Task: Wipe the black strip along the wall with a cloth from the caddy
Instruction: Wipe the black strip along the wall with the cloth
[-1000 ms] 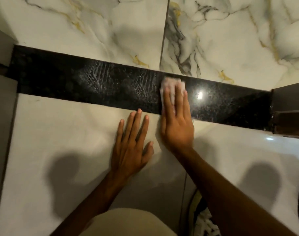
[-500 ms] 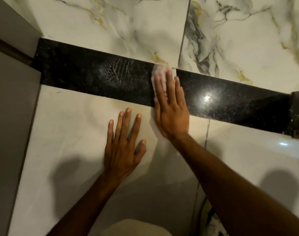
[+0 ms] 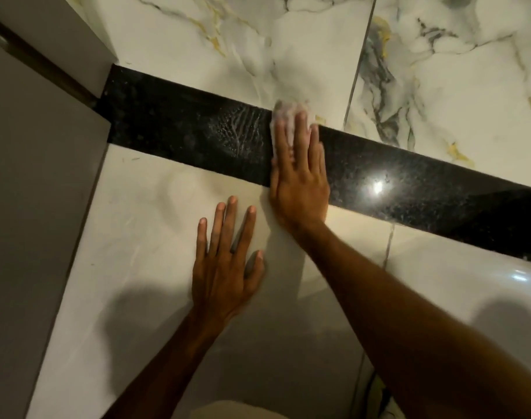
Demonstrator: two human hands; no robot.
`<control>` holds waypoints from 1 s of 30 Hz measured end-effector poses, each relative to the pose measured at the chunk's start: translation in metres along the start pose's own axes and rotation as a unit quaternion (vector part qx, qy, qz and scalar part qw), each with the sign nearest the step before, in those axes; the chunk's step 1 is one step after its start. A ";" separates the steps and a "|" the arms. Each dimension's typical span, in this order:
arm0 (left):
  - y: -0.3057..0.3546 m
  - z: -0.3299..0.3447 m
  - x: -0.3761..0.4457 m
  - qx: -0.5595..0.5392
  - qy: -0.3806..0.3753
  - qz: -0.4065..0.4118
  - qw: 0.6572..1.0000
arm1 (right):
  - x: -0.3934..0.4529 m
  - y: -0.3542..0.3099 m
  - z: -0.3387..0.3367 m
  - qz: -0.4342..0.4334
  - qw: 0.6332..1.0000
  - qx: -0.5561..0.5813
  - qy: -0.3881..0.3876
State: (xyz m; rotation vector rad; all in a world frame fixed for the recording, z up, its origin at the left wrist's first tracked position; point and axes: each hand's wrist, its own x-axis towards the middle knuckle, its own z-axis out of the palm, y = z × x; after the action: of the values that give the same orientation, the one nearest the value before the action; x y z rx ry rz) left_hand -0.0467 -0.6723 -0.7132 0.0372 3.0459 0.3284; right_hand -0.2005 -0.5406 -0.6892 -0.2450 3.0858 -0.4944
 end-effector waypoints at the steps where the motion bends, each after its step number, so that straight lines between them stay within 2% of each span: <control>1: 0.000 -0.003 0.000 0.003 -0.003 -0.001 1.000 | -0.016 0.002 -0.003 -0.026 1.000 0.000 -0.009; 3: -0.002 -0.007 -0.001 0.000 -0.012 -0.007 1.000 | -0.053 0.019 -0.013 -0.042 0.999 -0.006 -0.031; 6: -0.012 -0.010 -0.003 -0.013 -0.008 -0.020 1.000 | -0.076 0.046 -0.025 0.014 0.999 -0.034 -0.032; 9: -0.019 -0.006 -0.005 -0.006 0.003 -0.029 1.000 | -0.039 0.040 -0.021 0.132 0.991 -0.024 0.029; 11: -0.018 0.000 -0.005 -0.004 0.014 -0.036 0.999 | 0.003 0.017 -0.008 0.168 0.985 0.000 0.048; 13: -0.017 0.002 -0.006 -0.006 0.027 -0.060 0.998 | 0.030 -0.008 0.003 0.107 0.994 0.004 0.021; 16: -0.017 -0.002 -0.011 0.004 0.045 -0.098 0.994 | 0.008 -0.013 0.004 -0.088 0.995 -0.005 -0.040; 18: -0.014 -0.007 -0.012 0.004 0.043 -0.111 0.993 | -0.029 0.010 -0.009 -0.114 0.991 -0.013 -0.064; 22: -0.012 -0.015 -0.006 -0.014 0.043 -0.119 0.992 | -0.049 0.028 -0.022 0.042 0.999 -0.031 -0.016; 24: -0.013 -0.010 -0.007 -0.014 0.045 -0.115 0.992 | -0.019 0.006 -0.015 0.118 0.993 -0.007 0.021; 26: -0.014 -0.002 -0.009 -0.003 0.047 -0.120 0.992 | 0.022 -0.027 0.000 0.144 0.989 0.038 0.026; 28: -0.015 0.002 -0.008 0.001 0.063 -0.144 0.988 | 0.052 -0.058 0.017 0.063 0.997 0.046 -0.008; 30: -0.017 0.004 -0.007 0.004 0.071 -0.181 0.981 | 0.054 -0.074 0.026 -0.078 0.995 0.037 -0.043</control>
State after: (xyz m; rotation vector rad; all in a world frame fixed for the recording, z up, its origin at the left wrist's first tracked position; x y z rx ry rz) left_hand -0.0397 -0.6879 -0.7199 -0.5546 3.1052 0.3011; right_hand -0.2415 -0.6262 -0.6898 -0.4961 2.9721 -0.5858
